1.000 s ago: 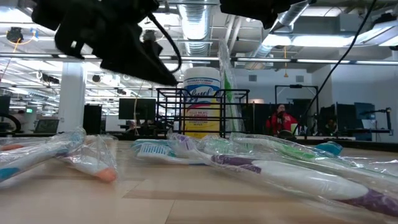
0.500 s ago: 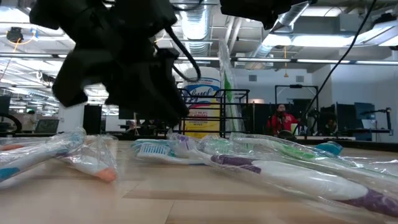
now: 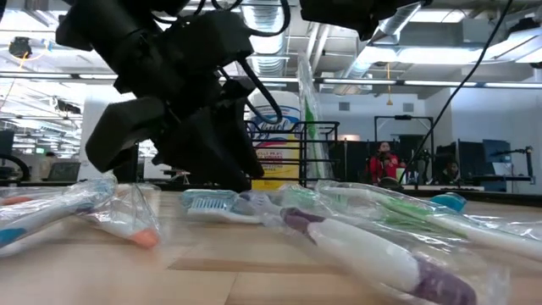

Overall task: Pick & Place toothbrushing station
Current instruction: Put the top blue mouthwash into the black mesh organizer

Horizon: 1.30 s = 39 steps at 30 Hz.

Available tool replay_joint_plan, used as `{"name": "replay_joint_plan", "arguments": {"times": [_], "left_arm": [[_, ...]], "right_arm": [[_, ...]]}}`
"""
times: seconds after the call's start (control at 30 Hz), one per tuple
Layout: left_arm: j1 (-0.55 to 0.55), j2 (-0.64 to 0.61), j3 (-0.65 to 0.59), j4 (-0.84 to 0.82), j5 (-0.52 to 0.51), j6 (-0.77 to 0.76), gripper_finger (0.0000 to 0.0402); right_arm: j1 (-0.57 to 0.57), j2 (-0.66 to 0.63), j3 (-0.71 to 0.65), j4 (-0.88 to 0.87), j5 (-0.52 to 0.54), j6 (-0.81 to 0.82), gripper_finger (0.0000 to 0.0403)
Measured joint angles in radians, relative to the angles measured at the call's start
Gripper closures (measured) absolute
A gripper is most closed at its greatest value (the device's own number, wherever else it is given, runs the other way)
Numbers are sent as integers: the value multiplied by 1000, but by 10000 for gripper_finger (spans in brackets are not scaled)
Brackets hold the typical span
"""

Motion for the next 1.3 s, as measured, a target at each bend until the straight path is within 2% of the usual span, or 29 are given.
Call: {"name": "replay_joint_plan", "arguments": {"times": [0.17,0.57,0.93,1.3], "left_arm": [[28,-4,3,10,82,3,258],[38,-3,2,-4,90,5,254],[-2,-2,-3,-20,28,-11,254],[10,-2,-2,-39,-13,-4,259]], "right_arm": [[0,0,0,1,0,0,295],[0,0,0,-1,0,0,295],[0,0,0,-3,-1,3,295],[0,0,0,-6,-2,18,295]]}}
